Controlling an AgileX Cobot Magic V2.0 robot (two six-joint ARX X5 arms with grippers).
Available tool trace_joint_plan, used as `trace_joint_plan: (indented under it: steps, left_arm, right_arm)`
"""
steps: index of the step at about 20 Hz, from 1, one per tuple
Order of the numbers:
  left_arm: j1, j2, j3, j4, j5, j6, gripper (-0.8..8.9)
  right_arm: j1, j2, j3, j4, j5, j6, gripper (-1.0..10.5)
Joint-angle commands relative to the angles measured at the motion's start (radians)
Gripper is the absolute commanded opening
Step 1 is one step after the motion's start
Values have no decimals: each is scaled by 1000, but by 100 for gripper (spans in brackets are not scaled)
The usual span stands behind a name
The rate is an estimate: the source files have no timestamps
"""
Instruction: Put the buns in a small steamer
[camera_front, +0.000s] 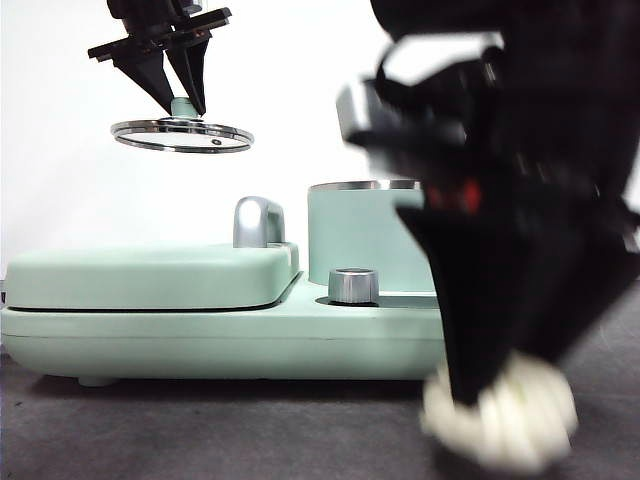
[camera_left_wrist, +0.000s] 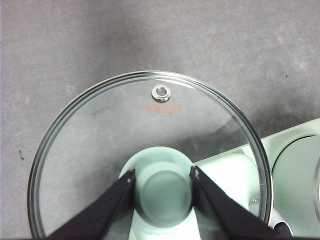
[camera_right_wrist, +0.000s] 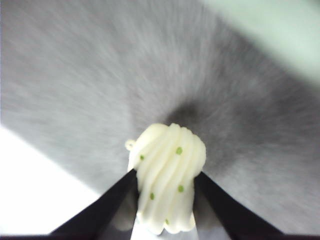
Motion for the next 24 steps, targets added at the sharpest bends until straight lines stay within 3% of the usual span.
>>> trace_joint_plan:
  steps: [1,4,8,13,16,24]
  left_arm:
    - [-4,-11,45,16,2,-3,110]
    - [-4,-11,45,16,2,-3,110]
    - [-4,-11,45,16,2,-3,110]
    - [-5,-11,45,16,2,-3,110]
    - [-5,-11,45,16,2,-3,110]
    - [-5,-11,45,16,2,-3,110]
  right_arm:
    - [-5,12,149,-135,-2,-21,142]
    - [-60,18,358,-291,0,-71,143]
    - [-206,99,643,-418,16,-195,143]
    - [-361,293,906,-456,16,-288,144]
    - [-415,403,985,-451,12,-319,144]
    - [-466,562,991,-378,9,-343,144]
